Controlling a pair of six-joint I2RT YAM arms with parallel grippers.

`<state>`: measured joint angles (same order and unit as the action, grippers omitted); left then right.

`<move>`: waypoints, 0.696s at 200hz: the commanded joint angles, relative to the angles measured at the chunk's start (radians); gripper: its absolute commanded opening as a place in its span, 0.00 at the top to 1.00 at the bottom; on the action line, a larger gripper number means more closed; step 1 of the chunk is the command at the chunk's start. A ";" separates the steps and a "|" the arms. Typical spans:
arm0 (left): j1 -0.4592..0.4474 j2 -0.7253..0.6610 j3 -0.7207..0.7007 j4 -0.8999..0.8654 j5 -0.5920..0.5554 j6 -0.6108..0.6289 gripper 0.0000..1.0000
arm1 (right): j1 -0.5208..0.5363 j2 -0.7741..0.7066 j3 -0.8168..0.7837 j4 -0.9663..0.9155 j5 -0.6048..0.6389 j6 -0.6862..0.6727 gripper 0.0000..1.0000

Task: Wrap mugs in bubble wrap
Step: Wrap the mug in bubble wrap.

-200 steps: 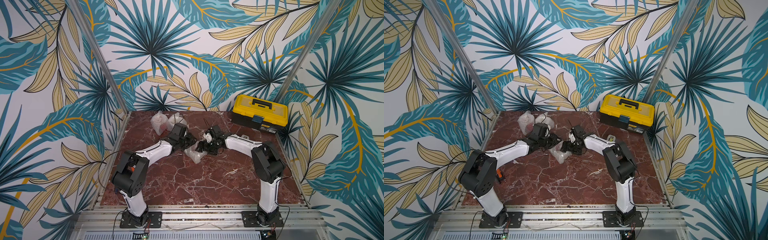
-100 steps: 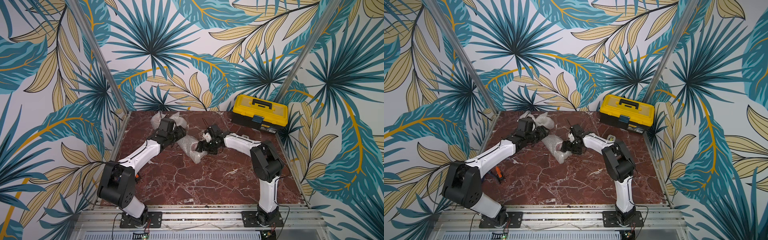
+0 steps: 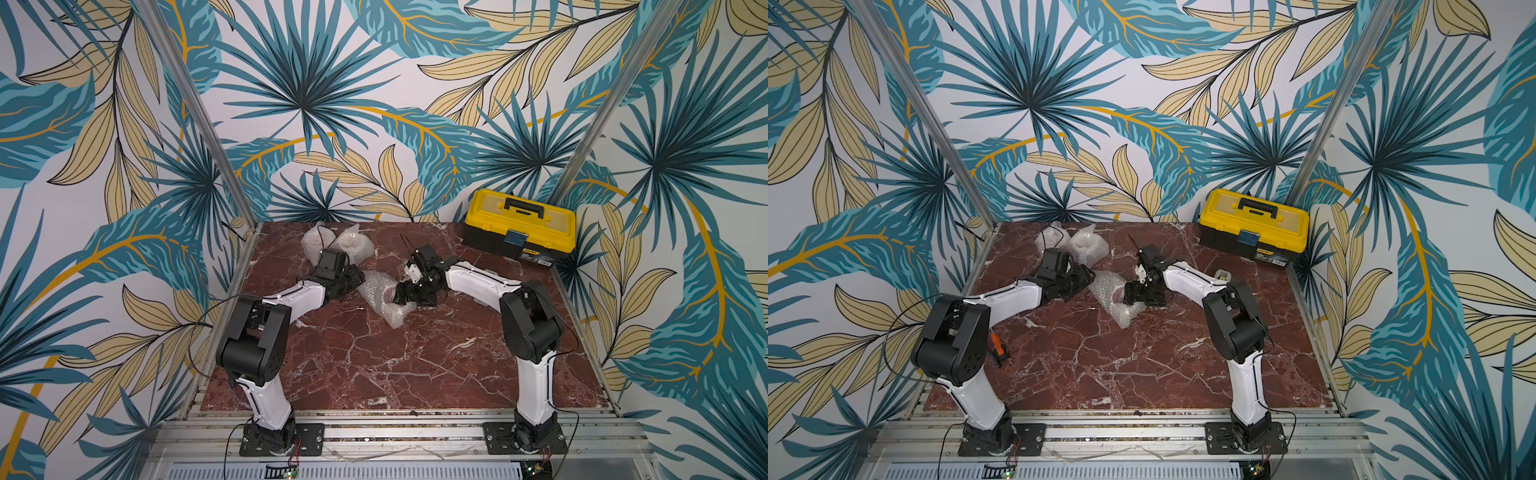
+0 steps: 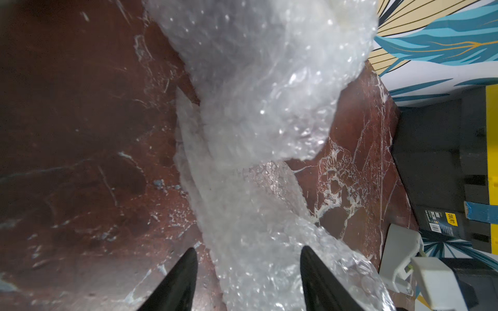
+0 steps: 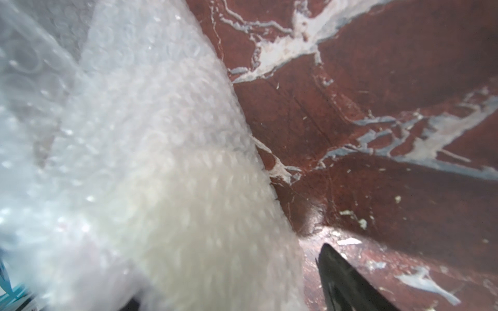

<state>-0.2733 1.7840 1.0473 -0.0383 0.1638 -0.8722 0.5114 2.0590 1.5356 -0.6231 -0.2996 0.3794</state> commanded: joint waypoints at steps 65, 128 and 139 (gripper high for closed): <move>0.021 0.120 -0.043 0.160 -0.012 -0.053 0.40 | 0.002 0.069 0.023 -0.156 0.074 -0.091 0.15; 0.025 0.187 0.016 0.187 0.027 -0.045 0.73 | 0.002 0.066 0.020 -0.162 0.074 -0.087 0.15; 0.026 0.178 0.015 0.187 0.025 -0.041 0.82 | 0.002 0.067 0.022 -0.166 0.078 -0.090 0.15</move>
<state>-0.2550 1.9511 1.0389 0.1677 0.1848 -0.9230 0.5114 2.0838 1.5795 -0.6754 -0.2955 0.3206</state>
